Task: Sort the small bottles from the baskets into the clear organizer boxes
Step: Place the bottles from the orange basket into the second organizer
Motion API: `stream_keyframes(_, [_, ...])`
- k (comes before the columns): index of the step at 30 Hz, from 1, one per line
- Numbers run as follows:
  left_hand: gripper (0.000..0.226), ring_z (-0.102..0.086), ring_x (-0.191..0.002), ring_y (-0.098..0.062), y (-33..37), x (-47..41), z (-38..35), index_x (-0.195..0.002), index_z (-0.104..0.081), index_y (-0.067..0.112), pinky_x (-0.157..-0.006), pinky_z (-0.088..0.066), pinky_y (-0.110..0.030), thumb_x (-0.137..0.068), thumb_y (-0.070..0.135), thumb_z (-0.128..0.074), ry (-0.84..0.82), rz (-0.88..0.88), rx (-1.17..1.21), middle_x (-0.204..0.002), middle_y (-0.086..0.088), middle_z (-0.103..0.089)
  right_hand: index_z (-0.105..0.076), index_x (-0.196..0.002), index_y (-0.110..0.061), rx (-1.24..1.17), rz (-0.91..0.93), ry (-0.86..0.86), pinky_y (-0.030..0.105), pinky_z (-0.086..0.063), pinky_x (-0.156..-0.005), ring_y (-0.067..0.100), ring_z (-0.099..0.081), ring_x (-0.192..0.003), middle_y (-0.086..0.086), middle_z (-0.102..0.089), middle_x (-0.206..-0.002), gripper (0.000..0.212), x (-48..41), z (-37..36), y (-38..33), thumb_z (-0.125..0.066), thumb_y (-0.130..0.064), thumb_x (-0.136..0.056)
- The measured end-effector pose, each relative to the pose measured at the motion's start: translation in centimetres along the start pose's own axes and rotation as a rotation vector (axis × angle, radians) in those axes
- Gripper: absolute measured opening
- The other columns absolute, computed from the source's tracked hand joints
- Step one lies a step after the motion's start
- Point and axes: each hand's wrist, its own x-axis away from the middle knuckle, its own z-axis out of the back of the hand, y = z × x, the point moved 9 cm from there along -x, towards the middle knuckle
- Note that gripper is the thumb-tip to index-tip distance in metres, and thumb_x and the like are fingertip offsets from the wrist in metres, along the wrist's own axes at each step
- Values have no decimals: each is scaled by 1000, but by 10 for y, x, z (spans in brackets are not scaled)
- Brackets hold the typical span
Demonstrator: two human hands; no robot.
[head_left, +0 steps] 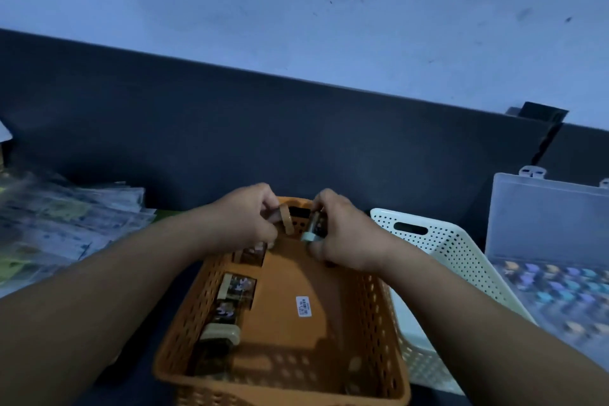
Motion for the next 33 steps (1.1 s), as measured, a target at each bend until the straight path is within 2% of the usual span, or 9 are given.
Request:
stream_keyframes(3, [32,-66,-93,-31,20,1,-4,-102,-53,19,-84,-55,-52,-78,0,-61,14,-30,127,-105,-23,-64,-45,-97,-32,-137,30,82,24,-49,-68,12,-55,-84,-4,-43,-103,41,19,24,-3,-74,-18,-71])
stream_keyframes(6, [39,-64,-94,-24,47,5,-11,-106,-54,30,-81,-58,-40,-81,0,-59,39,-55,202,-104,-11,-61,-49,-102,-30,-236,56,133,15,-44,-61,10,-55,-83,-2,-50,-104,41,44,48,1,-74,-16,-72])
stream_keyframes(9, [28,-62,-81,-15,88,15,-32,-108,-60,27,-74,-55,-35,-86,10,-63,0,-144,258,-90,-2,-63,-52,-116,-27,-380,67,200,13,-46,-66,4,-57,-82,-8,-58,-99,46,79,74,15,-75,-15,-78])
stream_keyframes(11, [19,-61,-74,-14,114,22,-50,-105,-62,22,-66,-52,-31,-88,14,-64,-18,-170,330,-84,-1,-63,-52,-123,-29,-498,61,231,17,-48,-73,4,-60,-86,-7,-59,-105,48,104,89,30,-72,-13,-82])
stream_keyframes(15, [9,-62,-68,-15,174,34,-111,-99,-63,16,-59,-48,-26,-91,20,-61,-58,-164,460,-78,-2,-64,-54,-121,-29,-730,-30,221,24,-49,-71,13,-67,-80,-2,-61,-106,35,176,116,80,-60,-10,-92])
stream_keyframes(19, [12,-59,-61,-16,236,51,-197,-93,-62,14,-55,-44,-25,-93,25,-58,-156,-165,535,-77,-5,-65,-53,-121,-26,-706,-122,338,19,-47,-67,9,-56,-75,-3,-57,-96,40,257,151,140,-67,-10,-87])
stream_keyframes(24, [35,-56,-54,-20,308,72,-321,-91,-62,13,-49,-43,-24,-95,44,-48,-310,-118,651,-73,-10,-65,-55,-118,-22,-613,-251,493,11,-42,-51,11,-53,-65,0,-56,-84,35,364,191,216,-68,-13,-87])
stream_keyframes(28, [37,-57,-58,-23,351,88,-397,-101,-63,10,-52,-42,-26,-101,34,-34,-460,-72,784,-81,-15,-63,-49,-119,-20,-638,-360,516,21,-49,-58,17,-60,-69,3,-58,-89,30,431,206,261,-62,-21,-92])
stream_keyframes(33, [28,-60,-70,-24,406,91,-477,-111,-60,11,-49,-51,-26,-100,26,-40,-582,-57,890,-93,-14,-62,-54,-108,-18,-591,-445,560,29,-49,-66,14,-65,-73,11,-63,-97,16,499,240,318,-56,-26,-94])
